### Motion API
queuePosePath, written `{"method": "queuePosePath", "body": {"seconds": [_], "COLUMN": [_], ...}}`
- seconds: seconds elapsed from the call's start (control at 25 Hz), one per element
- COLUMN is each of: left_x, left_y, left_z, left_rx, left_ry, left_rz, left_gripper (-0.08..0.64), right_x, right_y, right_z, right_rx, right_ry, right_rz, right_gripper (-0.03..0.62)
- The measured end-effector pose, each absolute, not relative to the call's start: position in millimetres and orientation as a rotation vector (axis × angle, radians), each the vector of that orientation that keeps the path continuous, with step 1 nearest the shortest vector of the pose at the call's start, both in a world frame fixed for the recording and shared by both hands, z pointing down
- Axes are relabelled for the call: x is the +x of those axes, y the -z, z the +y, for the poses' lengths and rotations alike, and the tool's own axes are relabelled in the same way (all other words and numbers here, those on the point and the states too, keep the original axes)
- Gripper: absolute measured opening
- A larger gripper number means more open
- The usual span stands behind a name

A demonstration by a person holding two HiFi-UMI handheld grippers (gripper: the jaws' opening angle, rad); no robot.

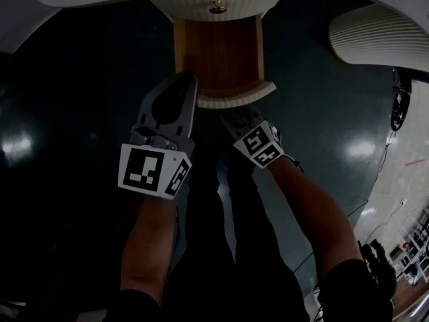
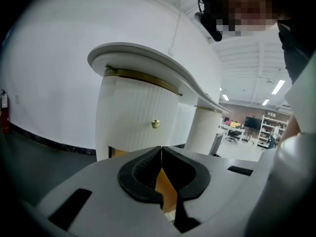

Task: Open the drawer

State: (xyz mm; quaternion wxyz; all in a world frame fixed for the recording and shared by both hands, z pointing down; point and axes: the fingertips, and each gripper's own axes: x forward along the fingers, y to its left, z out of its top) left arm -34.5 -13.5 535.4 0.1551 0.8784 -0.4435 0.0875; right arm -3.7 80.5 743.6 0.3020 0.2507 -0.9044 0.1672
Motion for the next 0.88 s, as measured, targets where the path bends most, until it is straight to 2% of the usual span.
{"method": "queuePosePath", "body": {"seconds": [0.32, 0.56, 0.72, 0.88], "left_x": [-12.6, -24.1, -28.2, -22.9], "left_y": [-527.3, -539.4, -520.4, -477.3], "left_z": [11.6, 26.3, 39.1, 59.6], "left_rx": [2.491, 2.449, 2.427, 2.427], "left_ry": [-0.260, -0.301, -0.336, -0.393], "left_rz": [-1.243, -1.255, -1.249, -1.217], "left_gripper": [0.012, 0.012, 0.012, 0.012], "right_x": [14.4, 20.5, 28.9, 45.7], "right_y": [-742.8, -745.1, -710.1, -640.1], "right_z": [95.7, 94.0, 108.2, 141.0], "right_rx": [0.687, 0.706, 0.712, 0.680], "right_ry": [-0.555, -0.617, -0.680, -0.722], "right_rz": [-2.409, -2.425, -2.451, -2.457], "right_gripper": [0.023, 0.021, 0.021, 0.021]}}
